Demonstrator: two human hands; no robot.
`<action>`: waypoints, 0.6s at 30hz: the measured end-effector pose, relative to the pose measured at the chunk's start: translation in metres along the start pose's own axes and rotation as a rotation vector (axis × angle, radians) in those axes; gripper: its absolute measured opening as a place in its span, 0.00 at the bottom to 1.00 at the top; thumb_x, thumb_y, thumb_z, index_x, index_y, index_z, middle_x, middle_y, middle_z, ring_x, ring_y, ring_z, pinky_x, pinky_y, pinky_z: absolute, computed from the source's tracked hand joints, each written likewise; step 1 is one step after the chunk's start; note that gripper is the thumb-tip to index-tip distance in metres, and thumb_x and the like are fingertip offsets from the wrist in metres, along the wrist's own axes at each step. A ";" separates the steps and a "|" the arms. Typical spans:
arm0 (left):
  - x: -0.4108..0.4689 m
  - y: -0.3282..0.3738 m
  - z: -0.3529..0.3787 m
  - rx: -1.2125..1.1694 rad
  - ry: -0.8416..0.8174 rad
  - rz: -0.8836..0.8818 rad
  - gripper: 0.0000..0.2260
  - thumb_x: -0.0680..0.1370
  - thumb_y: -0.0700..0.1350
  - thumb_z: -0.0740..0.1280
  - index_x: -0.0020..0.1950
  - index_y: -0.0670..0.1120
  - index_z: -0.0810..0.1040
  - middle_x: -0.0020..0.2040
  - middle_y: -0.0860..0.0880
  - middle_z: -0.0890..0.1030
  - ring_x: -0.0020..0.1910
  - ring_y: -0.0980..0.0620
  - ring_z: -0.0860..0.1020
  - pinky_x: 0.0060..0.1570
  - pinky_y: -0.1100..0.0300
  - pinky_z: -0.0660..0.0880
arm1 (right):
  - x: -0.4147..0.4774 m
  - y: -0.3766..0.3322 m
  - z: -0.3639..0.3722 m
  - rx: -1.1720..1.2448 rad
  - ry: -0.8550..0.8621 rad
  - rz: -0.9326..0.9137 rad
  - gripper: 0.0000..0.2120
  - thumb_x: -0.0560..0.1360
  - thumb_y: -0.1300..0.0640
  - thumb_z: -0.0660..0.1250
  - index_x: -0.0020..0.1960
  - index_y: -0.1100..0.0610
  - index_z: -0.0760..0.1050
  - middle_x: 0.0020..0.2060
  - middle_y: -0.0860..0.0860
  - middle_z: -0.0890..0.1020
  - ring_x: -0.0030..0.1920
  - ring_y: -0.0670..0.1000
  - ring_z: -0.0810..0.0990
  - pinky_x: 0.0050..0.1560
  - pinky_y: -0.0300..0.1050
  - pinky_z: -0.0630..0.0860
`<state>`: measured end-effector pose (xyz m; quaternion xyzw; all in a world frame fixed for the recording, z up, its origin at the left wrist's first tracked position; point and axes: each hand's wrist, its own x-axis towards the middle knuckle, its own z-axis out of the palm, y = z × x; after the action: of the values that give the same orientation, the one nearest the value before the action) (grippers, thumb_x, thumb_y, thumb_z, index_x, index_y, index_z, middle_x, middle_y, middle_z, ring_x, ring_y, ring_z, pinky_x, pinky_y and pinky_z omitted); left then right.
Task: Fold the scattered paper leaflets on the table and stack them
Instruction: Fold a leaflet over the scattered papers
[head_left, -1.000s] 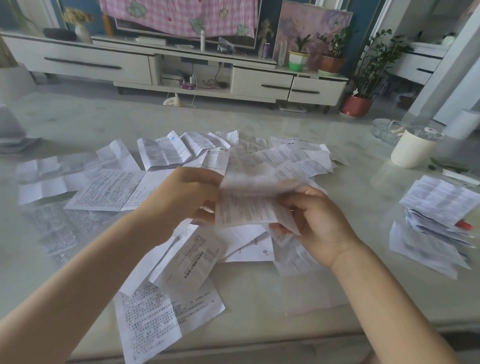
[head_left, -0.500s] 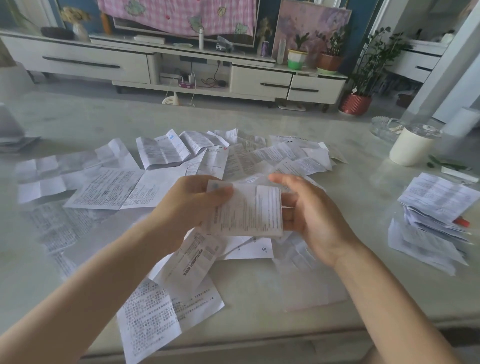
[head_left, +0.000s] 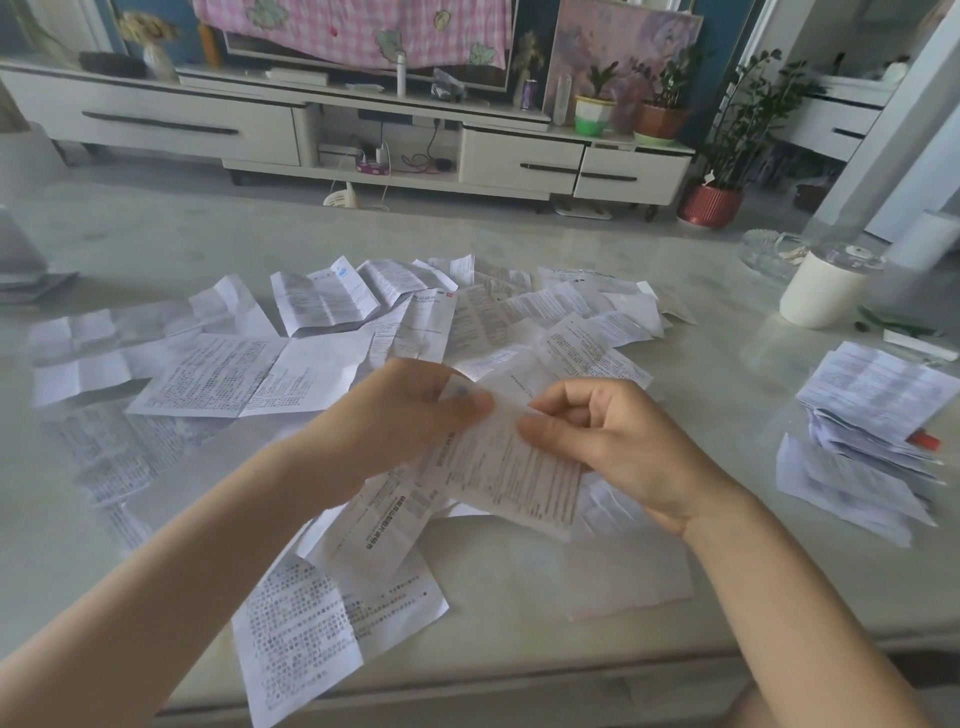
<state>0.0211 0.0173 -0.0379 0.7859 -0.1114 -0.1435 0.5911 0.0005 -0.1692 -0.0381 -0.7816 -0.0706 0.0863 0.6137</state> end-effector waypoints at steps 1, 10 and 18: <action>0.001 -0.001 0.001 -0.096 0.004 0.007 0.09 0.74 0.46 0.68 0.46 0.41 0.81 0.43 0.40 0.83 0.41 0.47 0.82 0.44 0.51 0.80 | 0.002 0.001 0.001 0.006 0.077 -0.023 0.02 0.72 0.60 0.69 0.43 0.59 0.78 0.37 0.53 0.83 0.37 0.46 0.80 0.39 0.36 0.76; -0.003 -0.003 0.022 -0.331 0.145 -0.006 0.06 0.78 0.39 0.64 0.45 0.44 0.81 0.39 0.46 0.85 0.37 0.49 0.83 0.33 0.60 0.80 | 0.003 -0.003 0.010 0.152 0.250 -0.024 0.03 0.74 0.63 0.66 0.43 0.63 0.76 0.31 0.53 0.78 0.28 0.47 0.76 0.25 0.38 0.72; -0.006 0.000 0.021 -0.197 0.029 0.022 0.07 0.77 0.39 0.65 0.51 0.40 0.81 0.42 0.42 0.85 0.37 0.47 0.83 0.34 0.60 0.80 | -0.002 0.002 -0.007 0.201 0.040 0.086 0.12 0.72 0.69 0.62 0.54 0.62 0.77 0.42 0.60 0.80 0.37 0.56 0.76 0.28 0.42 0.70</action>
<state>0.0077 0.0012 -0.0432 0.7246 -0.0969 -0.1361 0.6686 -0.0003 -0.1763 -0.0382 -0.7201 -0.0157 0.1039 0.6858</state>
